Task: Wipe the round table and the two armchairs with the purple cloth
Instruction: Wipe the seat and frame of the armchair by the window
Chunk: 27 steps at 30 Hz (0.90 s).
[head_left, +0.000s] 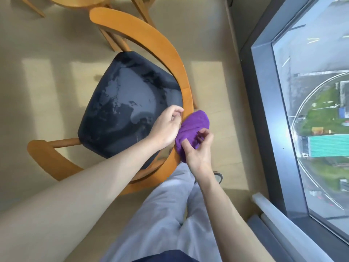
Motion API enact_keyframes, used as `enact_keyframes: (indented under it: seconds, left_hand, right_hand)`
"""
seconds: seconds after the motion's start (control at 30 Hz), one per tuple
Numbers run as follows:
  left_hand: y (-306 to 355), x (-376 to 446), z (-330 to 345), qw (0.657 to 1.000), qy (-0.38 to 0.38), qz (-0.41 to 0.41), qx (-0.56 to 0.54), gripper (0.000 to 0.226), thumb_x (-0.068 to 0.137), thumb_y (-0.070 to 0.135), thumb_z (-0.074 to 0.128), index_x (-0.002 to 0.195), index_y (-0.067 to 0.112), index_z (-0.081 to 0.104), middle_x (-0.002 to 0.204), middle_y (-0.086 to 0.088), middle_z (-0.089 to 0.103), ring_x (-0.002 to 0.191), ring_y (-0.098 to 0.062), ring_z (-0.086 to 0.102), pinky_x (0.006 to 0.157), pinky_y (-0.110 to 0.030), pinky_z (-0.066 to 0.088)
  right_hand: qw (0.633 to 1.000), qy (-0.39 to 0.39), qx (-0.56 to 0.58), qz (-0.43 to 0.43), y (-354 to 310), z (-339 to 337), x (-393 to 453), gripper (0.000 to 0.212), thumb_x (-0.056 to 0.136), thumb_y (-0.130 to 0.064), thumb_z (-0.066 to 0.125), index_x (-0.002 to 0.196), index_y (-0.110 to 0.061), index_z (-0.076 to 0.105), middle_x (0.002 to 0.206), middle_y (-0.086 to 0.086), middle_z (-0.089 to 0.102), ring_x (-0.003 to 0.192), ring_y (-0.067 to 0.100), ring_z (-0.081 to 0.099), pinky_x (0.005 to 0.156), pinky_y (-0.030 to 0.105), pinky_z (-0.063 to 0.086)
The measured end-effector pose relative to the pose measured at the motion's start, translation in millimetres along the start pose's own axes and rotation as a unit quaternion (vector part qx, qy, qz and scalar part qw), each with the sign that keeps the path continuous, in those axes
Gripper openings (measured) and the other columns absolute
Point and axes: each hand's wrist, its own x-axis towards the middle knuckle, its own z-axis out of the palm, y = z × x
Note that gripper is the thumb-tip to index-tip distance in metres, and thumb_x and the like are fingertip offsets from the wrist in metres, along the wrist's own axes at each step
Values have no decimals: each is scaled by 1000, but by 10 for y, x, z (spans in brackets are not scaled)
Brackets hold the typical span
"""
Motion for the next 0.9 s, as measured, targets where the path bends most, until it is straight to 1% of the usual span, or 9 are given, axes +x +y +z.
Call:
enact_keyframes:
  seconds: [0.13,0.27,0.37,0.47,0.6,0.67,0.77,0.83,0.9]
  left_hand:
    - [-205,-191,110,996,3,-43,-81,34,105,29,32,131,22,52,124,5,61,116,-12,57,105,-38,43]
    - [-179,-236,245,991,-7,-65,-120,39,105,31,30,138,25,49,136,8,56,128,-7,50,110,-32,38]
    - [-100,-215,267,987,-9,-56,-153,50,99,35,27,145,27,46,144,10,52,133,-3,46,115,-34,34]
    - [-102,-238,304,987,-10,-47,-152,58,97,35,24,153,26,36,154,12,41,140,3,34,120,-30,25]
    - [-62,-262,476,986,37,-76,-142,61,94,31,22,154,27,31,156,15,35,138,9,31,118,-22,23]
    - [-59,-280,560,991,67,-101,-48,65,89,33,21,154,37,29,153,19,38,132,7,37,107,-12,27]
    - [-62,-307,637,989,94,-94,70,67,88,28,20,154,42,21,153,15,41,127,-12,48,91,-5,28]
    - [-49,-322,671,984,113,-88,106,69,86,31,18,153,45,18,151,14,45,120,-17,53,87,-13,32]
    - [-29,-322,695,980,137,-74,122,66,87,37,15,152,46,18,145,12,52,112,-22,60,82,-27,36]
  right_hand:
    - [991,-58,39,113,133,187,-146,84,89,-42,55,161,-31,12,161,-9,33,141,3,35,118,28,27]
    - [995,-69,-7,73,1,114,91,69,87,-33,53,153,-25,35,135,-1,63,125,21,57,112,45,42]
    - [987,-91,-114,59,-274,42,595,66,84,-43,47,147,-21,40,127,3,60,121,34,57,107,57,43]
    - [979,-112,-168,27,-563,71,1146,72,86,-45,42,152,-17,36,144,9,53,131,31,48,111,42,36]
    - [982,-147,-121,13,-547,5,1135,57,101,-30,44,156,-27,32,146,-17,36,137,22,41,114,32,31]
    - [980,-175,-91,35,-371,-127,793,52,104,-21,42,155,-27,32,149,-5,47,129,16,48,114,34,35]
    - [970,-219,-103,26,-182,-355,395,23,104,-4,39,121,-12,52,112,6,59,89,-6,52,84,7,40]
    - [959,-242,-144,34,-185,-441,416,18,103,0,38,94,-10,49,88,1,51,70,-6,49,67,4,37]
    - [953,-247,-176,4,-279,-446,617,18,101,2,41,88,-10,46,81,-2,47,64,-7,48,63,6,37]
